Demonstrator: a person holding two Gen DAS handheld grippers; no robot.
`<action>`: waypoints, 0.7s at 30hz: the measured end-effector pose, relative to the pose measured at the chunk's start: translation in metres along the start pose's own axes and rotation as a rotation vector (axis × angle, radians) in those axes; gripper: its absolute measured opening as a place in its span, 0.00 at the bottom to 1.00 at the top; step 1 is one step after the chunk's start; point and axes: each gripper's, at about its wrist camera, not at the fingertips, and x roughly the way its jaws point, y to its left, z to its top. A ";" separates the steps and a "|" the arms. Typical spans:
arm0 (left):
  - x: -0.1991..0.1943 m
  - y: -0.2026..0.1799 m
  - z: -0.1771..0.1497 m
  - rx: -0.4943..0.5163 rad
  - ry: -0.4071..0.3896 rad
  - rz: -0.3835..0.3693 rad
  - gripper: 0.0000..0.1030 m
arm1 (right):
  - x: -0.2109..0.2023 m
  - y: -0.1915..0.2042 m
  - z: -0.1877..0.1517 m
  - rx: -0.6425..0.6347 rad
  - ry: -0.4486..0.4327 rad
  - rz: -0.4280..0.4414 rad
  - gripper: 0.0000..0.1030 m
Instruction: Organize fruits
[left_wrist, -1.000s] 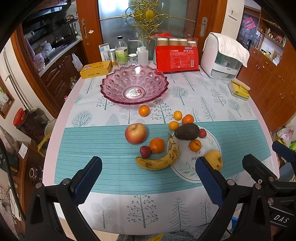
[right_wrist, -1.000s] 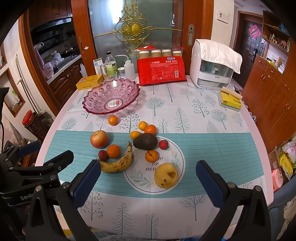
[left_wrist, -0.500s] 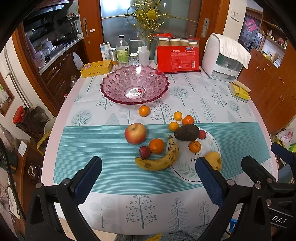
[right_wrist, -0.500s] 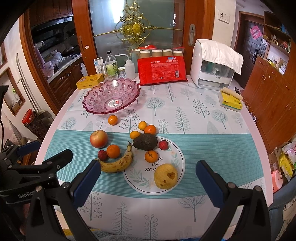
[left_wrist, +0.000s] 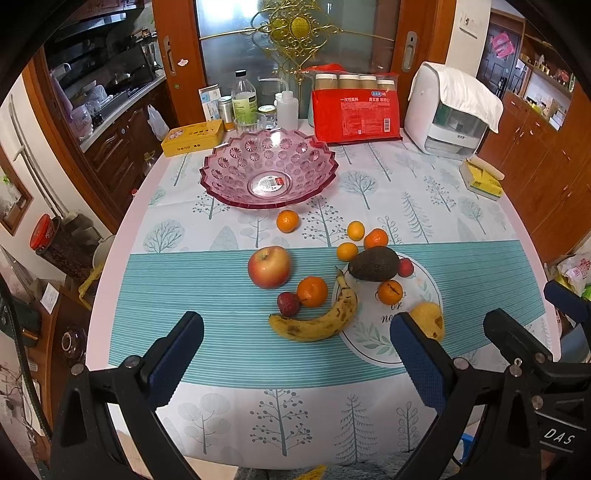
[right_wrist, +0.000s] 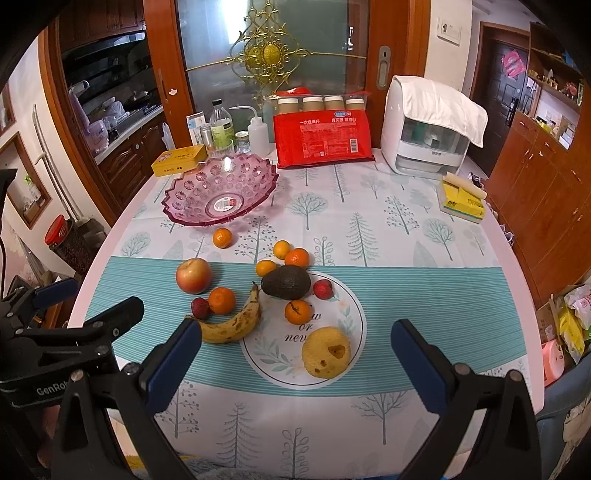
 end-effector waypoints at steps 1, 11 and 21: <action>0.000 0.000 0.000 -0.002 0.000 -0.003 0.98 | 0.001 -0.001 -0.001 -0.001 0.001 0.003 1.00; 0.008 -0.004 0.005 -0.018 0.021 0.006 0.98 | 0.012 -0.011 -0.004 -0.016 0.024 0.012 1.00; 0.030 -0.022 0.014 -0.035 0.066 0.033 0.98 | 0.031 -0.035 0.010 -0.037 0.066 0.047 1.00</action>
